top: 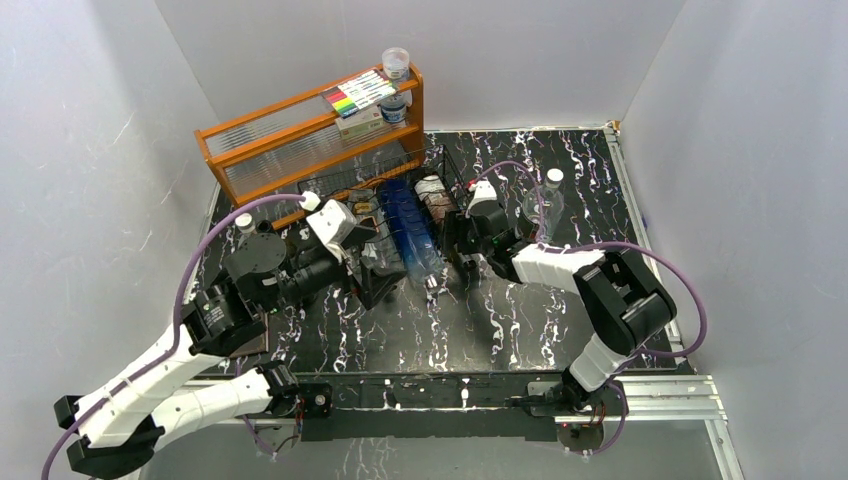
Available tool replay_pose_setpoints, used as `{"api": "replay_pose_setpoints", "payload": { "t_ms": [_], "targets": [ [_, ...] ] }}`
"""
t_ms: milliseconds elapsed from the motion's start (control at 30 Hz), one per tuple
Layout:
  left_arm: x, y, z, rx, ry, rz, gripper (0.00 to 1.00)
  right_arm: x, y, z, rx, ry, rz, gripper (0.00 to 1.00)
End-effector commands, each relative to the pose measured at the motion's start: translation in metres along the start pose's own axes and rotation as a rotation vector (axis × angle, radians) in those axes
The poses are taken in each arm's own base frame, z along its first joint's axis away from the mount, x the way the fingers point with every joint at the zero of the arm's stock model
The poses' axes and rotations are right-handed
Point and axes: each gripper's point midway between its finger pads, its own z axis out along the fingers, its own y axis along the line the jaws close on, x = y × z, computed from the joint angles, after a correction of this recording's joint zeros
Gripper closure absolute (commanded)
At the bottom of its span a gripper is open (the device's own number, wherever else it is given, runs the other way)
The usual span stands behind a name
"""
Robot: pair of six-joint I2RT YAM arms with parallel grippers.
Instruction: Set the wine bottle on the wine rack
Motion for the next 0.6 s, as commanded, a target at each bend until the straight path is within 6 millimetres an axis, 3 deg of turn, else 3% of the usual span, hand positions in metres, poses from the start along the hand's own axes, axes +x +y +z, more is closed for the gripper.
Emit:
{"api": "replay_pose_setpoints", "payload": {
  "t_ms": [0,133,367,567],
  "targets": [
    [-0.018,0.004,-0.010,-0.035,-0.020,-0.017,0.02,-0.072,0.023,-0.012,-0.053,-0.198,0.035,0.13],
    [-0.028,0.012,-0.018,-0.080,-0.025,0.002,0.02,-0.068,0.024,-0.035,-0.059,-0.160,0.024,0.09],
    [-0.046,0.033,-0.033,-0.206,-0.047,0.034,0.02,-0.068,0.030,-0.097,-0.116,-0.154,0.047,0.08],
    [-0.073,0.044,-0.043,-0.274,-0.095,0.062,0.02,-0.078,0.083,-0.136,-0.308,-0.160,0.007,0.08]
  ]
}}
